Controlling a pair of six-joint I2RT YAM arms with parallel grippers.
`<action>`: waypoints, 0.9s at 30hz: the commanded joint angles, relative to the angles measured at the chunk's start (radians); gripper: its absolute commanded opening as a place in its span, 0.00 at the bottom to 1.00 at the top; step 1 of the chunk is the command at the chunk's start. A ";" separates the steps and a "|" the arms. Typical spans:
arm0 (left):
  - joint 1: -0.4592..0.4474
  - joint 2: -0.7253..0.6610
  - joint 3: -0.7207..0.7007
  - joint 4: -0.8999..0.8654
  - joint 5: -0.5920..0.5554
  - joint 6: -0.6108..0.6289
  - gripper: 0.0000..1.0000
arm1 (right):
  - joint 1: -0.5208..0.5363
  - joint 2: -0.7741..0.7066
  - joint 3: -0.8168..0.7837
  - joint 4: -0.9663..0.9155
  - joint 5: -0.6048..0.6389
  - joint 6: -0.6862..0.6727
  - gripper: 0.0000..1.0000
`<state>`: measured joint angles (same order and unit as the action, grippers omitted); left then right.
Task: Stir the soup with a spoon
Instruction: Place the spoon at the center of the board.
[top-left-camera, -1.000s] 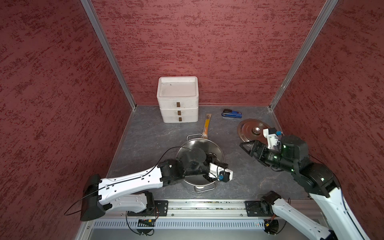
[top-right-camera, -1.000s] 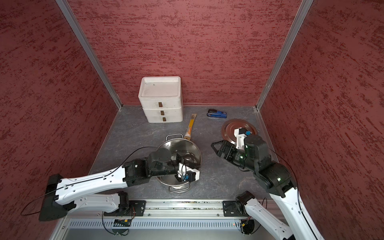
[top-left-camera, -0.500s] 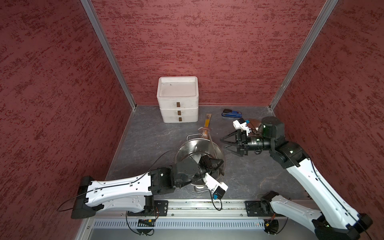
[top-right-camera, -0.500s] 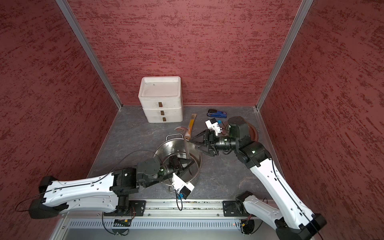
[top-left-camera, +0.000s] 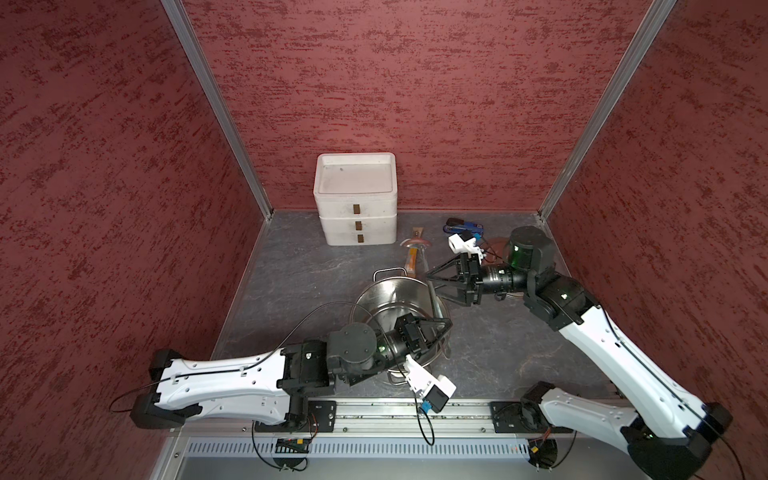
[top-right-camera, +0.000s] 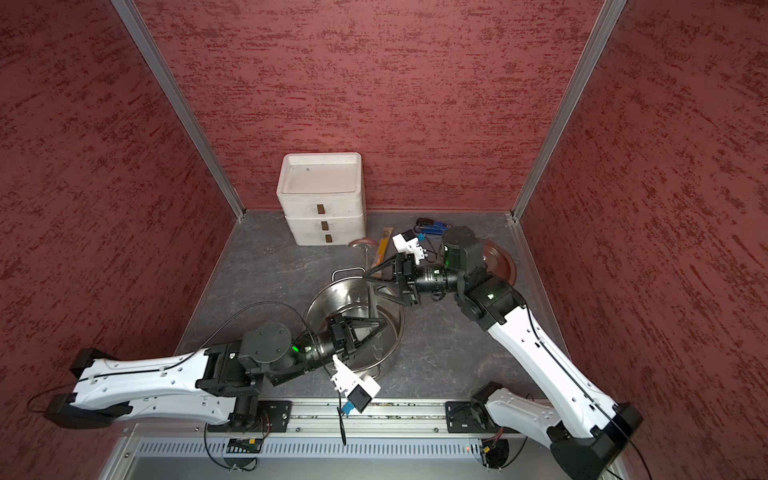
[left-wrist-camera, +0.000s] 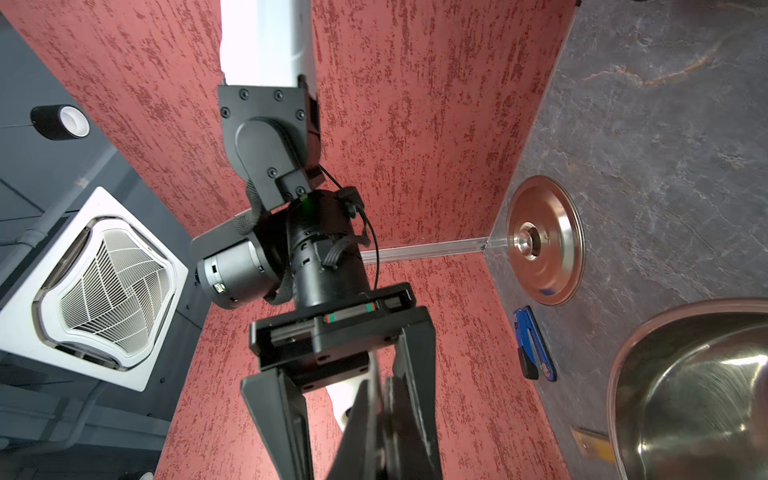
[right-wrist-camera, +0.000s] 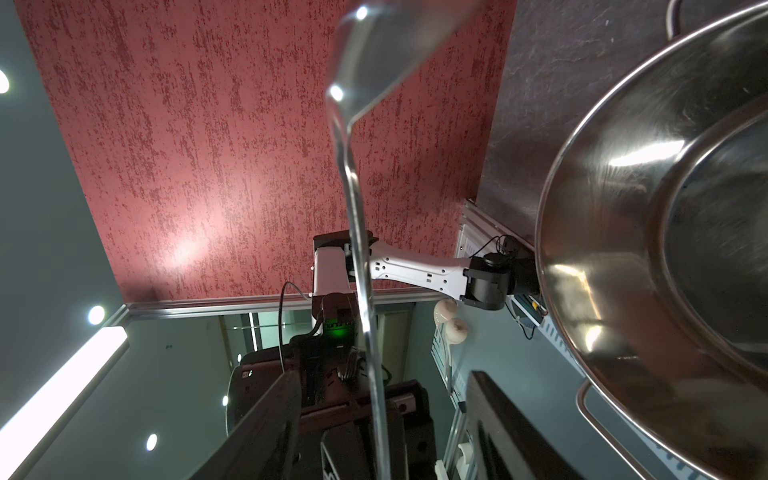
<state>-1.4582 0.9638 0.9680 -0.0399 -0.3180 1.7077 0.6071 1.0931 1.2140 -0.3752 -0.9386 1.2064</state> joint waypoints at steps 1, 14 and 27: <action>-0.002 -0.017 0.023 0.025 -0.008 0.003 0.00 | 0.044 0.005 -0.015 0.096 0.041 0.008 0.59; -0.004 -0.027 0.009 0.030 -0.020 -0.029 0.00 | 0.052 -0.064 -0.070 0.110 0.144 0.026 0.00; 0.117 -0.165 -0.156 0.341 -0.220 -0.680 1.00 | -0.336 -0.041 0.093 -0.309 0.023 -0.417 0.00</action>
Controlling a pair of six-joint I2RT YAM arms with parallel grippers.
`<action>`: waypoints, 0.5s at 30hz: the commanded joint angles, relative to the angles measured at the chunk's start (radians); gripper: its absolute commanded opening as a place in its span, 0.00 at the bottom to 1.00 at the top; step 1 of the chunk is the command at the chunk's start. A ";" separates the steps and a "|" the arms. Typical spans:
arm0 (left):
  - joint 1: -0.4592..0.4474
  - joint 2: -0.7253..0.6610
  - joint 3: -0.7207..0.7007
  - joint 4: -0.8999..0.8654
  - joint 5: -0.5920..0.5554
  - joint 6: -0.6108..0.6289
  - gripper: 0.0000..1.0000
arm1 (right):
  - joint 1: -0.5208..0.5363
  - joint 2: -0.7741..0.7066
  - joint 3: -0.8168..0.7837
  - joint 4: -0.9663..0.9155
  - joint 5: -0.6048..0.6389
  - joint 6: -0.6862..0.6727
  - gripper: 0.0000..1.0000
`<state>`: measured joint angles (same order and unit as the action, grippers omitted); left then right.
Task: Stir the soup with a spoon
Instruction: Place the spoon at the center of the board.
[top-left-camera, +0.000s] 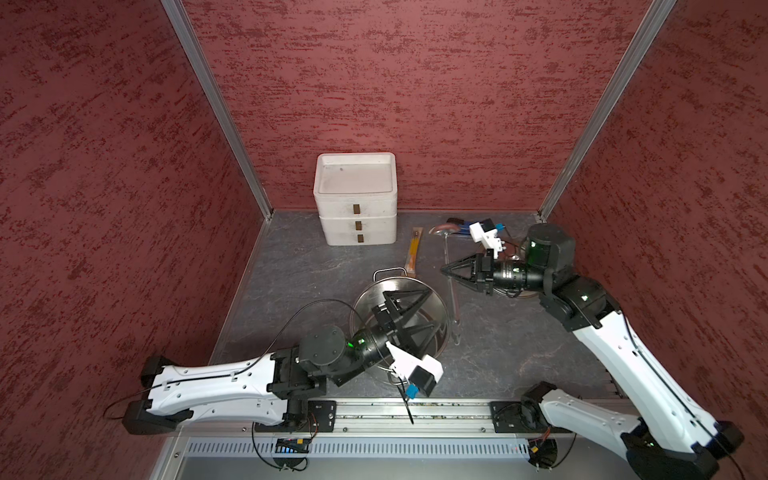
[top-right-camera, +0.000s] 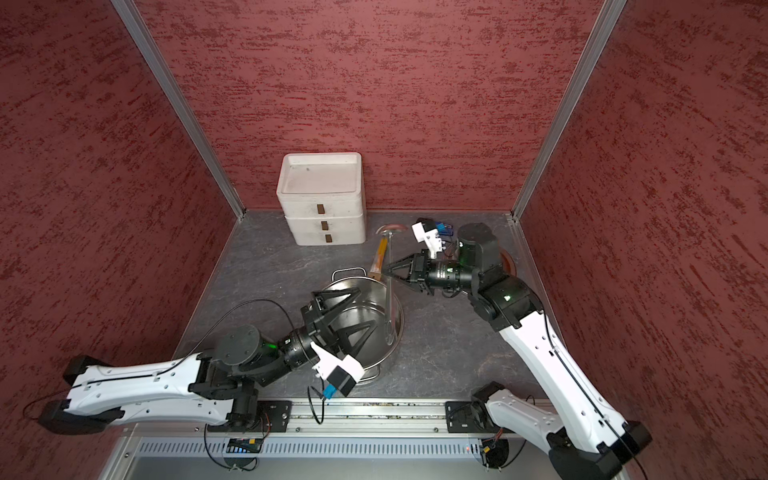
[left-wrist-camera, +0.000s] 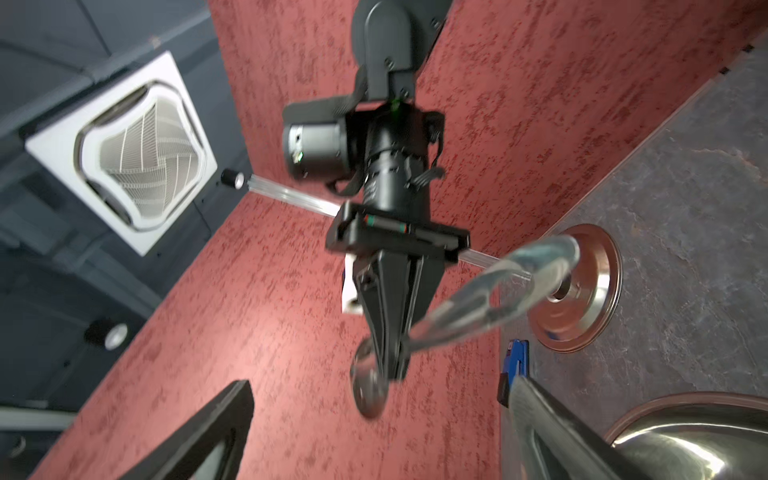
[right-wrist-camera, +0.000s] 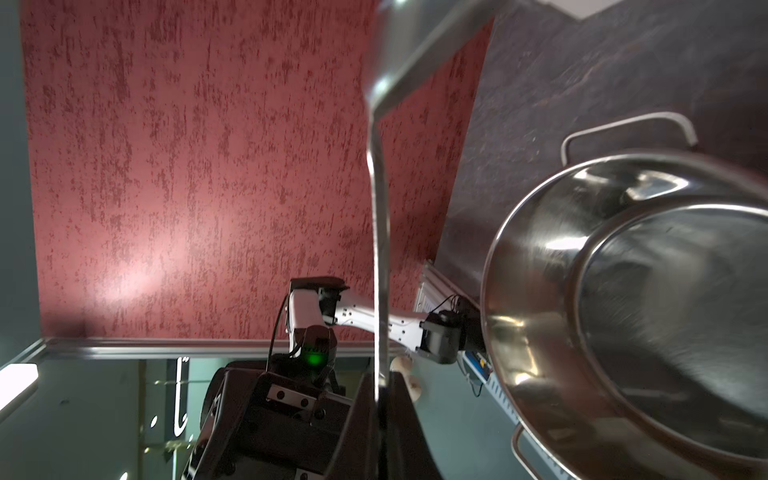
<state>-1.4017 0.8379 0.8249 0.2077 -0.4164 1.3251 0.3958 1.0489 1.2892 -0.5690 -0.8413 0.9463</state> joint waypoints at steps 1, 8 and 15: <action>0.105 -0.053 0.000 0.047 -0.153 -0.410 1.00 | -0.181 0.015 0.008 -0.146 -0.096 -0.225 0.00; 0.543 -0.075 0.203 -0.660 -0.124 -1.364 1.00 | -0.305 0.145 -0.150 -0.198 -0.049 -0.583 0.00; 0.989 0.015 0.237 -1.019 0.313 -1.833 1.00 | -0.306 0.327 -0.375 0.105 0.010 -0.636 0.00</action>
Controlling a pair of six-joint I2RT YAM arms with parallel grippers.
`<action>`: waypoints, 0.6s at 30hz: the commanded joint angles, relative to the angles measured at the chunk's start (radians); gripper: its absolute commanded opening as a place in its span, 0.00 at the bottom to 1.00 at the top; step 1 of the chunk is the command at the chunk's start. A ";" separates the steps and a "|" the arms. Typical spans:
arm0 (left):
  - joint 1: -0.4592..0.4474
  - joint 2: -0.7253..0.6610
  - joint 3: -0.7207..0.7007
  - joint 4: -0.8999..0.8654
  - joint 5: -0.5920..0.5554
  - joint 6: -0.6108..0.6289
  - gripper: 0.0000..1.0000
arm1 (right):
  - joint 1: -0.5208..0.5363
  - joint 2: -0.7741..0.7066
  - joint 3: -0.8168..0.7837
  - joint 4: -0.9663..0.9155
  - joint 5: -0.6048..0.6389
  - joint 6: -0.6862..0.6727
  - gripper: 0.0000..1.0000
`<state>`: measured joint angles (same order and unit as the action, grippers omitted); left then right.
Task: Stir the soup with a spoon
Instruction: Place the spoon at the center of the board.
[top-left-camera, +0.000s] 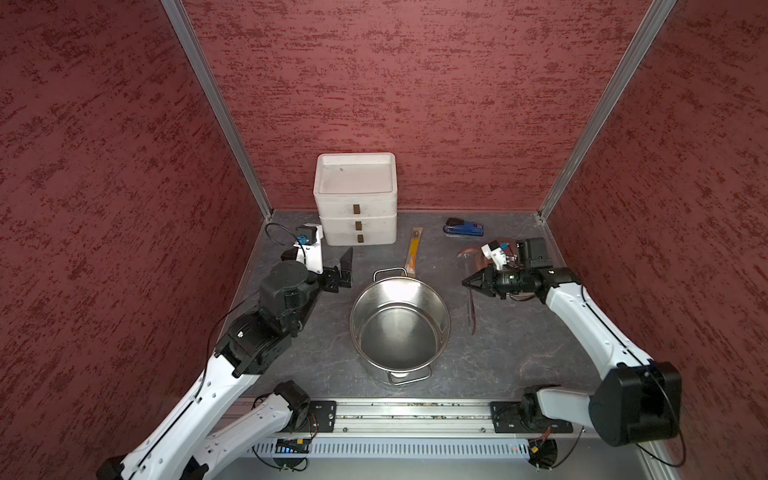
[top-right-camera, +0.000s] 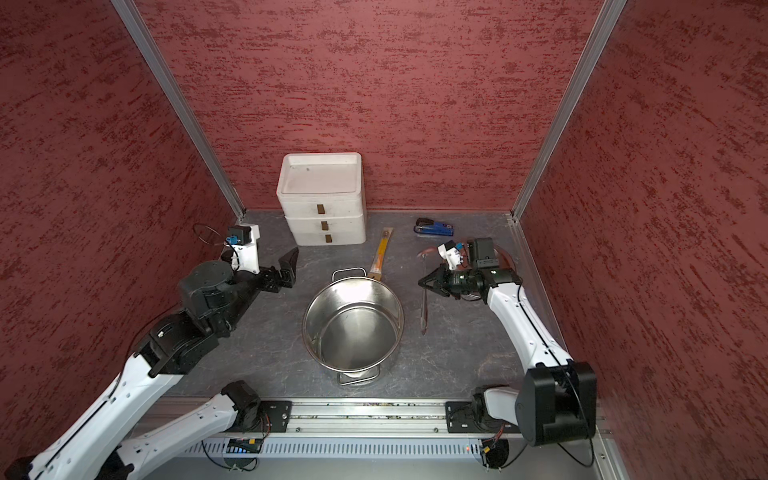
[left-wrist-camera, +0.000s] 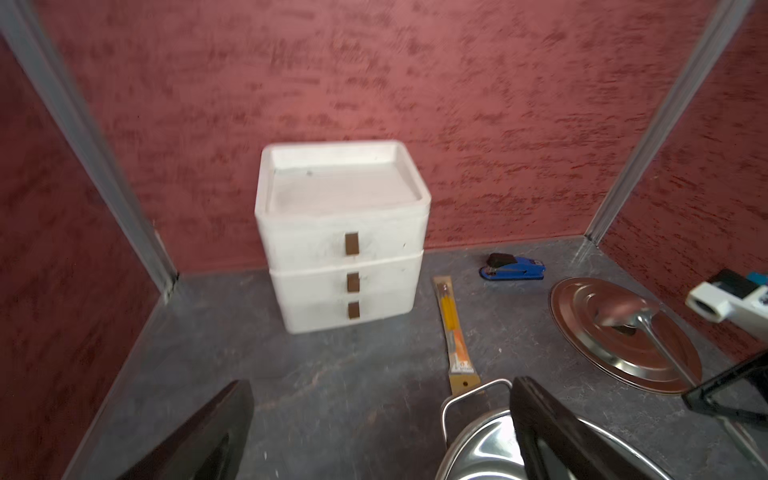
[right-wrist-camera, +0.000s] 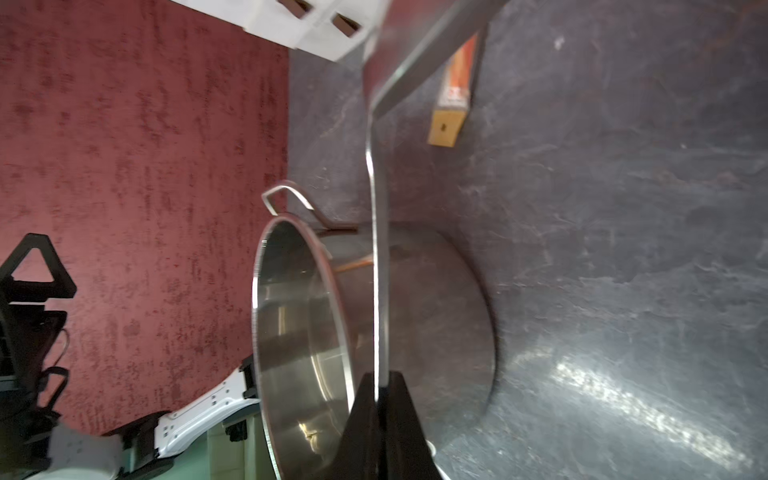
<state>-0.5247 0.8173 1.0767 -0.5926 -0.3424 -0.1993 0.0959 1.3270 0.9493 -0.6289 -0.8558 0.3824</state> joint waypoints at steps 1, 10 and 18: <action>0.156 0.039 -0.022 -0.224 0.290 -0.336 1.00 | -0.007 0.080 -0.056 0.203 0.022 -0.072 0.00; 0.305 -0.017 -0.030 -0.281 0.278 -0.333 1.00 | -0.004 0.337 -0.192 0.532 -0.036 -0.070 0.00; 0.328 -0.059 -0.083 -0.252 0.215 -0.225 1.00 | -0.004 0.459 -0.214 0.567 -0.023 -0.100 0.11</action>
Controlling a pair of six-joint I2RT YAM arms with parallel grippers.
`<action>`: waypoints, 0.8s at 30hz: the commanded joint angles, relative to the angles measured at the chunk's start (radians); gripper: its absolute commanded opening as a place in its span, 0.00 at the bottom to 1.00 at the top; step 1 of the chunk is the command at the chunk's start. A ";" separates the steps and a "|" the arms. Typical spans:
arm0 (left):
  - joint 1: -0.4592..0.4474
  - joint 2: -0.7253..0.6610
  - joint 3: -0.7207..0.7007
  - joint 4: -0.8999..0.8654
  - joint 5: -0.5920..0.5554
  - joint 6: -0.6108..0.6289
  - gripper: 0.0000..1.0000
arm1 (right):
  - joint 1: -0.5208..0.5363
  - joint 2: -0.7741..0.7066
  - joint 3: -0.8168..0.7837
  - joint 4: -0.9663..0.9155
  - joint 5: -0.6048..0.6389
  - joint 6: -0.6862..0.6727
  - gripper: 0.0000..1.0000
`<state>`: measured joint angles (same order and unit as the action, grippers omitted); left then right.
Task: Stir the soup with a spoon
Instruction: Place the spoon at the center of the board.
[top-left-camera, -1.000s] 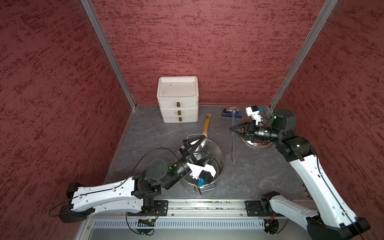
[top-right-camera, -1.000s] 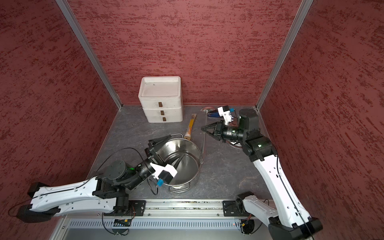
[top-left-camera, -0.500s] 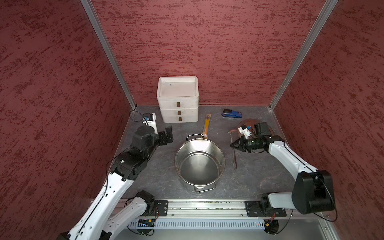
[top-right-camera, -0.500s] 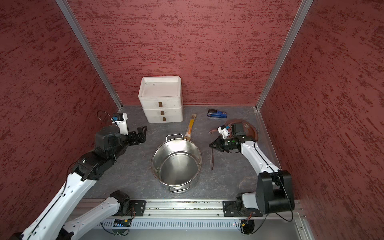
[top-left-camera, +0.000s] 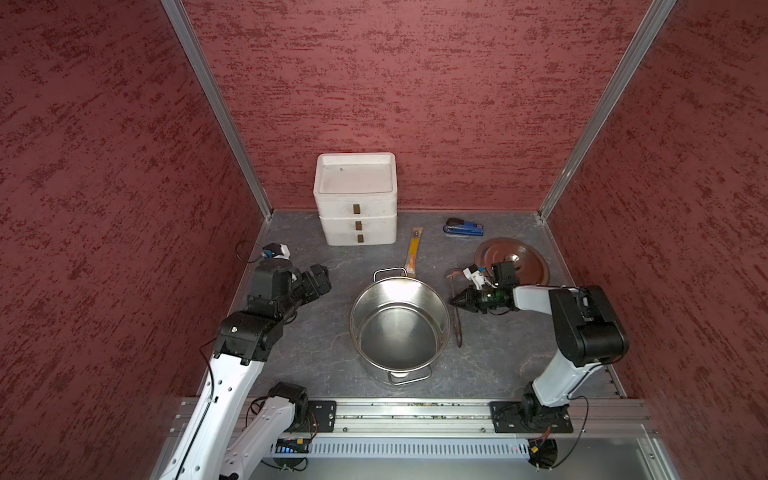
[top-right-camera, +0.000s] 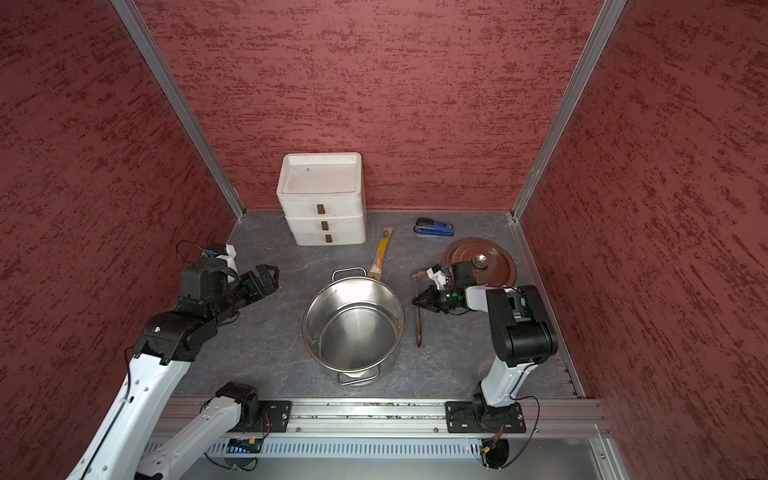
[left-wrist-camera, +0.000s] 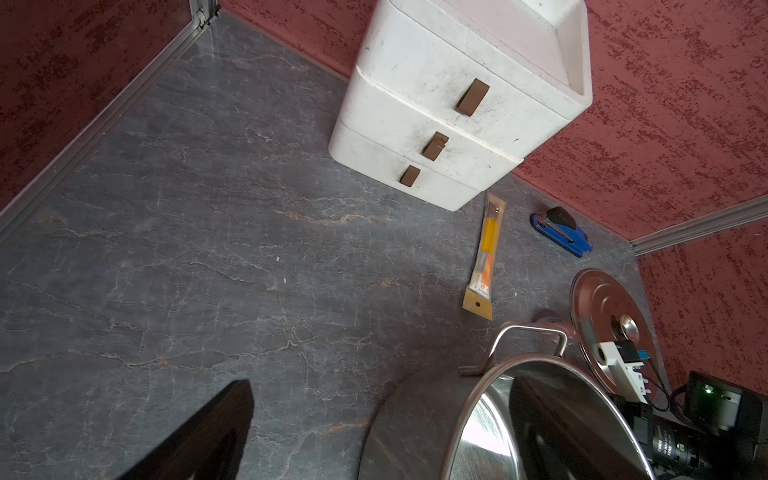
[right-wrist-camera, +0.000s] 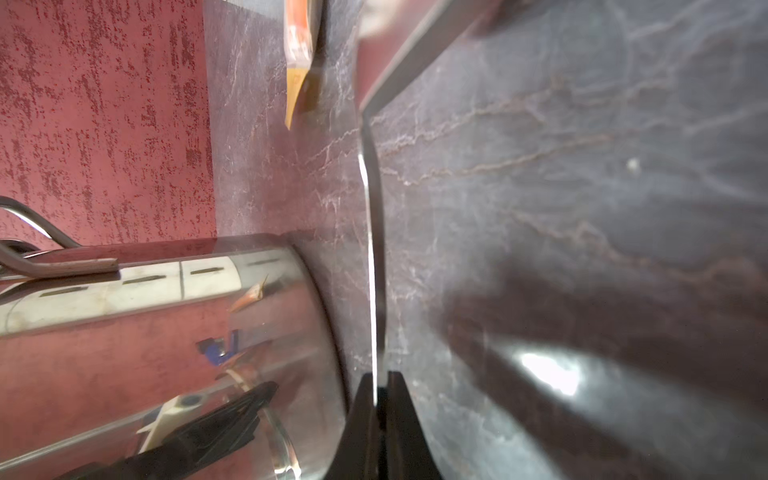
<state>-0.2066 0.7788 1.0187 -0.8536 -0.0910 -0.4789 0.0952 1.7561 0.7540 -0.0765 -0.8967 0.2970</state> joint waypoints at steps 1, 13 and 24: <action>0.012 -0.027 -0.038 0.018 -0.061 0.069 1.00 | -0.002 0.029 -0.018 0.008 0.024 -0.016 0.18; 0.147 -0.061 -0.329 0.333 -0.049 0.351 1.00 | -0.003 -0.163 -0.036 -0.117 0.218 0.004 0.51; 0.329 0.061 -0.572 0.810 0.178 0.473 1.00 | -0.007 -0.760 0.055 -0.532 0.839 -0.140 0.98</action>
<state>0.1112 0.8242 0.4850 -0.2550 0.0032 -0.0765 0.0940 1.0782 0.7731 -0.4694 -0.3202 0.2321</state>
